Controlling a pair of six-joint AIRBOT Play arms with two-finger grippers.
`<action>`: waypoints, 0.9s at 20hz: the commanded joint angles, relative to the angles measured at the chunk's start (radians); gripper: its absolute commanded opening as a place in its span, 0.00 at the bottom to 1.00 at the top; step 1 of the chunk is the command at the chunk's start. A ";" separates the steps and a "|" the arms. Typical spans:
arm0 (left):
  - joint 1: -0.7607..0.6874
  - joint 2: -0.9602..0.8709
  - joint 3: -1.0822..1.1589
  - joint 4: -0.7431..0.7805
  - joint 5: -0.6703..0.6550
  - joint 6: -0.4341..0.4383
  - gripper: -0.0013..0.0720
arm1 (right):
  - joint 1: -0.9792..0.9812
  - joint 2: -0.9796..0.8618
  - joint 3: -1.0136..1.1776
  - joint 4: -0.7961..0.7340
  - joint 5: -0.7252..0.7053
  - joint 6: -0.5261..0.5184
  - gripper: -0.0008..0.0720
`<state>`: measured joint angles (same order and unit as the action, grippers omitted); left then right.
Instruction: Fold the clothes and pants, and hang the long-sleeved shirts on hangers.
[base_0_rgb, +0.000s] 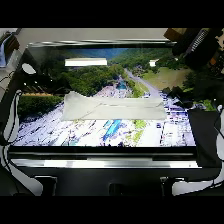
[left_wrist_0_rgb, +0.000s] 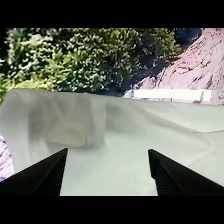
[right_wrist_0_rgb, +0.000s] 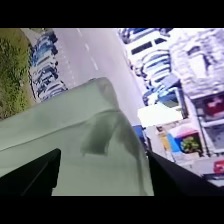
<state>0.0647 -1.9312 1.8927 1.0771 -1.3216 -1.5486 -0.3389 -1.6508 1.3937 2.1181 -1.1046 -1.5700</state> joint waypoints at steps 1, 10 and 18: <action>-0.010 0.039 0.103 0.140 -0.121 -0.024 0.95 | -0.090 -0.051 0.047 0.056 -0.144 0.005 0.95; -0.061 0.153 0.129 0.262 -0.170 -0.036 0.95 | -0.082 -0.208 0.047 0.240 -0.211 -0.136 0.95; -0.066 0.151 0.128 0.264 -0.171 -0.041 0.95 | 0.045 -0.240 0.046 0.137 -0.106 -0.092 0.89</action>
<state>-0.0002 -1.7813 2.0193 1.3369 -1.4902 -1.5894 -0.3386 -1.8725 1.4406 2.3341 -1.2690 -1.6901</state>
